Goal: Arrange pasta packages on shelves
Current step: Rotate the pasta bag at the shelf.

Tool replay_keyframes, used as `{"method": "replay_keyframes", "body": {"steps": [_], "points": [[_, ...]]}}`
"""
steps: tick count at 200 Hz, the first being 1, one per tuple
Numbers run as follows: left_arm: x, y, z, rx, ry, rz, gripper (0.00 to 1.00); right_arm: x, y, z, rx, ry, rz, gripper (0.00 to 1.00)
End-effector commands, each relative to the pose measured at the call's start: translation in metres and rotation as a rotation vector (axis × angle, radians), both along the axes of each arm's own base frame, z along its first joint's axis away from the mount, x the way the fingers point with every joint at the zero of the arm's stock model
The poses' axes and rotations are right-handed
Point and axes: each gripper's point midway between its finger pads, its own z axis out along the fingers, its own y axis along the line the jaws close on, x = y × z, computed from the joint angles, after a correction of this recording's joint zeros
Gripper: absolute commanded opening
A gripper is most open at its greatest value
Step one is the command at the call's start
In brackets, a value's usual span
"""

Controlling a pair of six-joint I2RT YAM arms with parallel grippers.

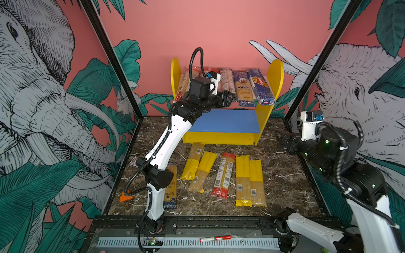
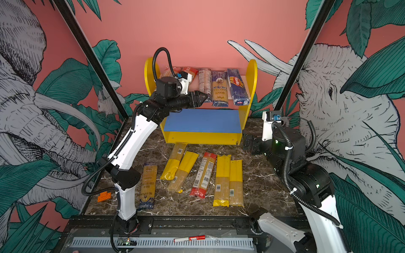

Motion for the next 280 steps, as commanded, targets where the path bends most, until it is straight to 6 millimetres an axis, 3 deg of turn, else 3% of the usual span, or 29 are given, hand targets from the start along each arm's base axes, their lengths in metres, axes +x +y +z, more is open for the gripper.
{"method": "replay_keyframes", "body": {"steps": [1, 61, 86, 137, 223, 280], "points": [[-0.01, -0.006, -0.008, 0.043, 0.011, -0.028, 0.72, 0.005, 0.0, 0.001, 0.01, -0.008, -0.015, 0.99], [-0.001, -0.021, -0.018, 0.032, 0.041, -0.061, 0.73, 0.005, 0.0, -0.002, 0.006, -0.001, -0.016, 0.99], [-0.004, -0.018, -0.017, 0.041, 0.036, -0.062, 0.73, 0.003, -0.001, -0.002, -0.002, -0.004, -0.015, 0.99], [-0.021, 0.009, 0.001, 0.05, -0.029, -0.006, 0.78, 0.004, -0.004, -0.004, -0.022, -0.004, -0.023, 0.99], [-0.02, 0.031, 0.033, -0.042, -0.125, 0.108, 0.85, 0.006, 0.0, -0.004, -0.016, -0.008, -0.009, 0.99], [0.001, 0.012, 0.04, -0.058, -0.142, 0.095, 0.85, 0.006, 0.001, -0.003, -0.016, -0.015, -0.001, 0.99]]}}
